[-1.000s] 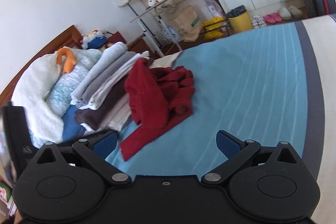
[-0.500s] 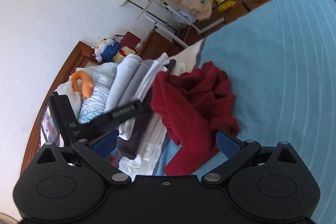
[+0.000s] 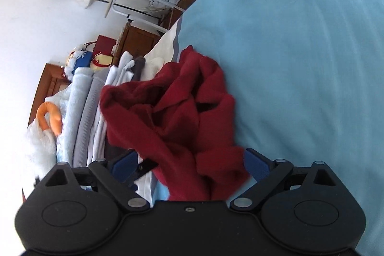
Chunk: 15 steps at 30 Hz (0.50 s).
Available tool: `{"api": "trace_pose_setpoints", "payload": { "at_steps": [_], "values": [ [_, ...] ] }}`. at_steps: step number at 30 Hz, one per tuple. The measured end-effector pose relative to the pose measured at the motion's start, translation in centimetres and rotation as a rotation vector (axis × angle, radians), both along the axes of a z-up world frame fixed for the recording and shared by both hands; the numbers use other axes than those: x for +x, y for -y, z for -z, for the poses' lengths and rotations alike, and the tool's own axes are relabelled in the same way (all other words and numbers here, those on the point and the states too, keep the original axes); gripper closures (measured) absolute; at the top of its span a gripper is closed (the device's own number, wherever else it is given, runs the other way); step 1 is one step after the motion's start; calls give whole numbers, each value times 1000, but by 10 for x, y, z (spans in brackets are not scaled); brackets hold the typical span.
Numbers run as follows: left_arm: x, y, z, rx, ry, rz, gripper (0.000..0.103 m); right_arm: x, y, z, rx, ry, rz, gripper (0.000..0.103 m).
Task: Fold clothes
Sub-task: 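Grasp the red cardigan with the left and right grippers and lift it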
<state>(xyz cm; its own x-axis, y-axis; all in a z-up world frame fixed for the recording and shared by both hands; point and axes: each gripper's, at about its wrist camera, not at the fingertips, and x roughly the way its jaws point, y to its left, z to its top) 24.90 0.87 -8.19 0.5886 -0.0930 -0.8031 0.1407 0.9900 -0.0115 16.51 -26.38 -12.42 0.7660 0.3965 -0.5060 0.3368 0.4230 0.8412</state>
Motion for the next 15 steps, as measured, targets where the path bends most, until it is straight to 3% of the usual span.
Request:
{"api": "trace_pose_setpoints", "payload": {
  "at_steps": [4,6,7,9,11,13,15],
  "values": [
    [12,-21,-1,-182,14,-94,3,37,0,15,81,-20,27,3],
    [18,-34,1,-289,3,-143,14,56,1,23,154,-32,32,1],
    [21,-40,5,-344,-13,-155,16,65,0,24,151,-45,37,1],
    [27,-48,14,-426,-54,-175,26,84,-7,16,46,-59,35,2],
    [33,-50,25,-470,-95,-180,31,101,-16,6,-90,-61,27,16],
    [35,-48,33,-510,-113,-178,35,116,-26,4,-170,-29,-3,57],
    [36,-46,40,-574,-133,-174,37,125,-31,8,-183,-9,-32,74]
  ]
}}
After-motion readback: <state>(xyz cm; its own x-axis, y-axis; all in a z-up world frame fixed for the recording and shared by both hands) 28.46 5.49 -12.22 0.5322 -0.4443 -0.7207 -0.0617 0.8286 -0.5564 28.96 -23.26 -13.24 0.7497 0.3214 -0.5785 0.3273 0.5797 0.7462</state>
